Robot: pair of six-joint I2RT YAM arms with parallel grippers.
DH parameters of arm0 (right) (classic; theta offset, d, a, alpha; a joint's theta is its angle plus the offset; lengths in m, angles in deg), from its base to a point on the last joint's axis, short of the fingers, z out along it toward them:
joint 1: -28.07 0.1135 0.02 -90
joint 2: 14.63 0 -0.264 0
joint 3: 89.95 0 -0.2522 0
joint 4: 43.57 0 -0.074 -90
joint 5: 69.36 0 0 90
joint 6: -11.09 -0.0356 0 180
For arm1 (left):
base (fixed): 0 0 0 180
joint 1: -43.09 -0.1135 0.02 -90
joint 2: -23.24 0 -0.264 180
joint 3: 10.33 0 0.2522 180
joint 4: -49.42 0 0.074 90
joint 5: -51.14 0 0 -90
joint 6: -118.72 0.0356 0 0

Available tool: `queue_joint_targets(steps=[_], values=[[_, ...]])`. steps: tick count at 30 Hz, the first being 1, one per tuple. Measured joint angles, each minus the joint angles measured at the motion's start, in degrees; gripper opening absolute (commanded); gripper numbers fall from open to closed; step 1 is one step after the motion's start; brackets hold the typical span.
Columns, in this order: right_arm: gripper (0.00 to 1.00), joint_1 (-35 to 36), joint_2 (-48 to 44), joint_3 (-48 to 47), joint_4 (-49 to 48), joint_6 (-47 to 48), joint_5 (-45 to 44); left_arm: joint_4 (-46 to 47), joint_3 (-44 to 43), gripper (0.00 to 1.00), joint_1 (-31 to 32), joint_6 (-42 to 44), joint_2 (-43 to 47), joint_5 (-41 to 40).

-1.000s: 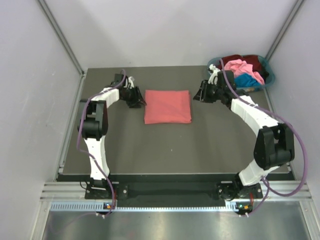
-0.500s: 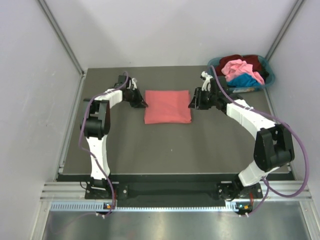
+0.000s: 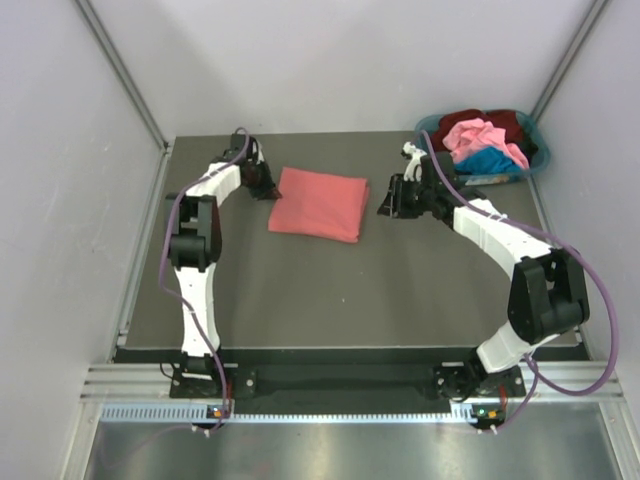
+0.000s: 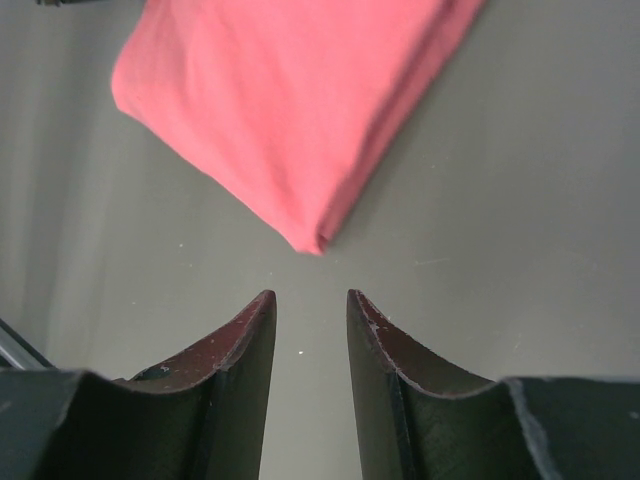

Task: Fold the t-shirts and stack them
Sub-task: Neatly place the folded tshirt to the corner

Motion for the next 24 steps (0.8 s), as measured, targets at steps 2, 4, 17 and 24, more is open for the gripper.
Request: queue_joint_targets(steps=[2, 4, 17, 24], values=[[0.36, 0.0, 0.0, 0.0, 0.0, 0.1, -0.3, -0.6, -1.2, 0.00, -1.5, 0.7, -0.6, -1.3], [0.36, 0.0, 0.0, 0.0, 0.0, 0.3, -0.6, -1.9, -3.4, 0.00, -3.4, 1.6, -1.8, -2.9], [0.37, 0.0, 0.0, 0.0, 0.0, 0.9, -1.5, -3.0, -19.9, 0.00, -16.8, 7.3, -10.7, -9.8], [0.37, 0.0, 0.0, -0.2, -0.1, 1.4, -1.5, 0.0, -21.7, 0.00, -22.3, 8.3, -11.9, -12.1]])
